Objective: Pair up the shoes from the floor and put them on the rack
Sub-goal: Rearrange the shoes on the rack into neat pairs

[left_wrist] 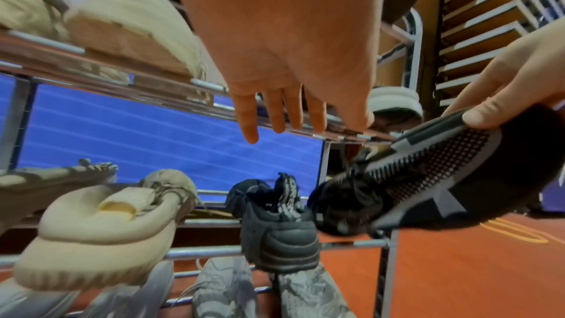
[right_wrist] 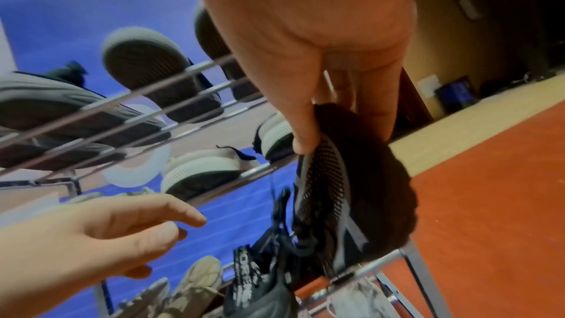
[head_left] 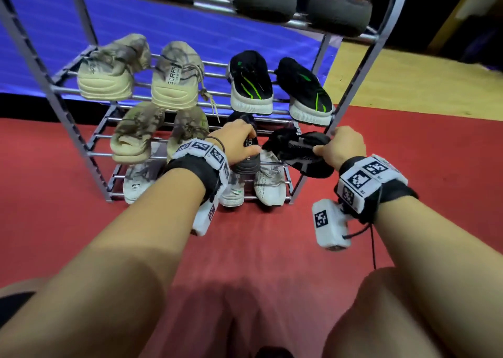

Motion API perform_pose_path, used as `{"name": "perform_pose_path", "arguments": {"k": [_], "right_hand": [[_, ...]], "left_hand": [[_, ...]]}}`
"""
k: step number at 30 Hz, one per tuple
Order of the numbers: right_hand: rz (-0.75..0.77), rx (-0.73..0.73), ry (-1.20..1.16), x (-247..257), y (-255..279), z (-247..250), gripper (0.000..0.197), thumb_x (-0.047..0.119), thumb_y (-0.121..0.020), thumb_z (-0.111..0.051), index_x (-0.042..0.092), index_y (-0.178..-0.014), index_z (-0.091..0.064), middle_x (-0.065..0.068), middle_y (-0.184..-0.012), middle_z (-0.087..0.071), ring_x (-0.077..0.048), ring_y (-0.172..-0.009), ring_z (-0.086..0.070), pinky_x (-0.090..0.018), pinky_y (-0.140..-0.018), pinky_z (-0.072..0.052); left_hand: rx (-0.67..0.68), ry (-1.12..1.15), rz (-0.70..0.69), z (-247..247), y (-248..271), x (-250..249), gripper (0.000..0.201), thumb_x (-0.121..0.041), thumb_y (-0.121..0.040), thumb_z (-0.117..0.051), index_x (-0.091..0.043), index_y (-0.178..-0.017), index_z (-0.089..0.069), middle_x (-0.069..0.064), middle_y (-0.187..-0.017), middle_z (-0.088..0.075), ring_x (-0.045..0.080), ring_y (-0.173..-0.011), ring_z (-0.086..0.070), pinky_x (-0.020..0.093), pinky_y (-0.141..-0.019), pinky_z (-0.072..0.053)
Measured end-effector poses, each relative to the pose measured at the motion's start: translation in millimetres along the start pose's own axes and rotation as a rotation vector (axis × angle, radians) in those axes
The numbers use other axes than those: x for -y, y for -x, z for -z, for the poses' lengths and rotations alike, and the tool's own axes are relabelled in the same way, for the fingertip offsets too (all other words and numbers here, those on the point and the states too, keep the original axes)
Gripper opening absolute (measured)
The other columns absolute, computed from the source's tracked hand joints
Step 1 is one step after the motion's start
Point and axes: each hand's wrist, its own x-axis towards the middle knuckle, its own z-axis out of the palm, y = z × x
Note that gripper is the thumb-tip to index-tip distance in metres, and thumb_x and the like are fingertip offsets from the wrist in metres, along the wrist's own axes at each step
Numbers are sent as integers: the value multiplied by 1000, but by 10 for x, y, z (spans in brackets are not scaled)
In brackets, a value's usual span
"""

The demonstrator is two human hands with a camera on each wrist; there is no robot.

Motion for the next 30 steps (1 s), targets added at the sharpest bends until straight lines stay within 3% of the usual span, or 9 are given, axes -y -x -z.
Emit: {"name": "perform_pose_path", "arguments": {"k": [8, 13, 16, 18, 20, 22, 24, 26, 30], "right_hand": [[238, -110, 166, 428, 488, 386, 26, 17, -82, -67, 6, -105, -67, -17, -106, -66, -35, -98, -62, -31, -70, -41], [416, -85, 132, 679, 693, 413, 20, 17, -81, -68, 18, -100, -72, -8, -107, -68, -29, -104, -61, -35, -80, -48], [473, 19, 25, 755, 702, 355, 18, 17, -79, -71, 17, -97, -73, -7, -101, -70, -23, -97, -64, -37, -88, -51], [489, 76, -79, 799, 699, 328, 20, 13, -78, -72, 13, -98, -73, -7, -100, -71, -17, -94, -63, -31, -90, -49], [487, 101, -185, 845, 704, 309, 21, 10, -79, -72, 12, -99, -73, -7, -98, -69, -16, -93, -62, -29, -90, -49], [480, 118, -272, 885, 715, 287, 21, 9, -79, -71, 11, -101, -72, -6, -93, -66, -15, -88, -61, -27, -84, -50], [483, 133, -347, 906, 713, 253, 22, 7, -80, -70, 11, -102, -72, -5, -91, -65, -13, -84, -60, -23, -78, -50], [490, 123, -403, 920, 712, 220, 20, 7, -81, -70, 13, -100, -72, -4, -90, -65, -12, -83, -59, -19, -73, -50], [476, 99, -495, 905, 674, 215, 19, 5, -81, -69, 16, -96, -69, -4, -88, -64, -10, -79, -60, -19, -74, -49]], "left_hand": [[-143, 319, 3, 323, 305, -123, 36, -34, -92, -54, -7, -114, -58, 10, -116, -62, 21, -103, -58, 31, -93, -43], [-1, 319, 15, 350, 477, -80, 53, -42, -89, -57, -11, -130, -48, 6, -132, -54, 20, -122, -51, 30, -106, -37], [124, 295, 1, 409, 607, -30, 67, -52, -79, -65, -14, -131, -49, 4, -130, -55, 16, -120, -52, 30, -107, -37], [220, 327, -10, 429, 671, 45, 54, -45, -78, -70, -14, -120, -57, 3, -116, -61, 15, -105, -59, 29, -98, -45], [259, 466, 21, 448, 729, 128, 19, -28, -83, -69, -23, -98, -59, 1, -97, -63, 6, -74, -63, 23, -69, -53], [196, 541, 48, 481, 767, 182, 16, -19, -85, -67, -28, -84, -53, -4, -82, -59, -5, -51, -57, 15, -52, -48], [135, 570, 58, 509, 777, 219, 18, -15, -87, -64, -24, -80, -50, -3, -77, -55, -5, -47, -53, 11, -47, -45], [135, 606, 72, 536, 798, 217, 16, -18, -89, -62, -22, -80, -50, 0, -75, -53, 0, -54, -51, 11, -46, -43], [171, 758, 131, 558, 822, 170, 13, -18, -87, -64, -19, -86, -51, 5, -74, -50, 10, -60, -47, 14, -51, -43]]}}
